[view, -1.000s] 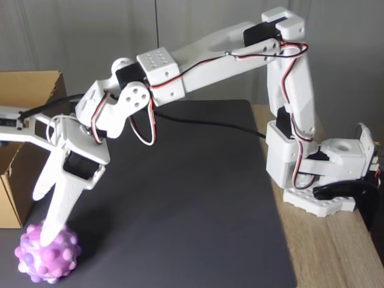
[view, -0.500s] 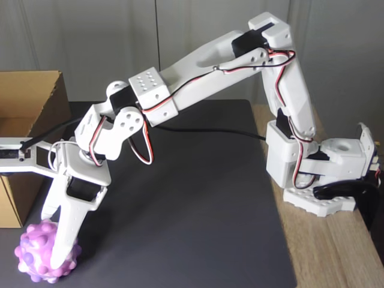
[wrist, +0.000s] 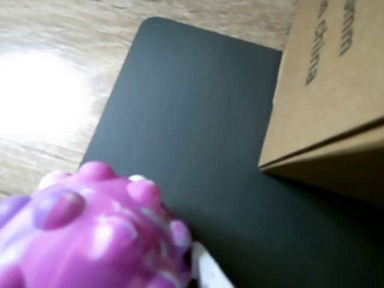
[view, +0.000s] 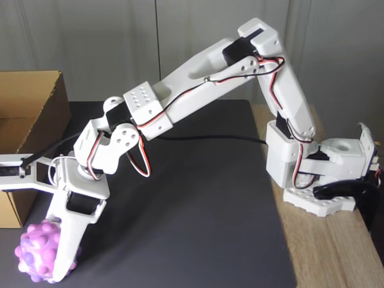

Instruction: Grasp a ball and put it in the box.

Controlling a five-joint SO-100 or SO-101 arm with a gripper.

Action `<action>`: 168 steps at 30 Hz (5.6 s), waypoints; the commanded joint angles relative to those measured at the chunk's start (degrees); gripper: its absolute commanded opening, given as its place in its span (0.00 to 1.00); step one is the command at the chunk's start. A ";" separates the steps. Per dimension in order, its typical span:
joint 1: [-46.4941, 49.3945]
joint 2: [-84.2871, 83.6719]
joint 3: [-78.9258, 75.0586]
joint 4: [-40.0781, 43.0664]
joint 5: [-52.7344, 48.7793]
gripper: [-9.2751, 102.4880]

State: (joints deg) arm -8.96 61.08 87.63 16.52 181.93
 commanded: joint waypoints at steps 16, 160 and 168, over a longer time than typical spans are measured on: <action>-0.97 -1.67 -3.87 -3.43 1.49 0.23; 24.61 -10.63 -99.84 66.80 4.04 0.08; 27.25 -5.45 -99.84 72.07 5.36 0.09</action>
State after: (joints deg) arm 17.58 51.50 -10.63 87.89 186.77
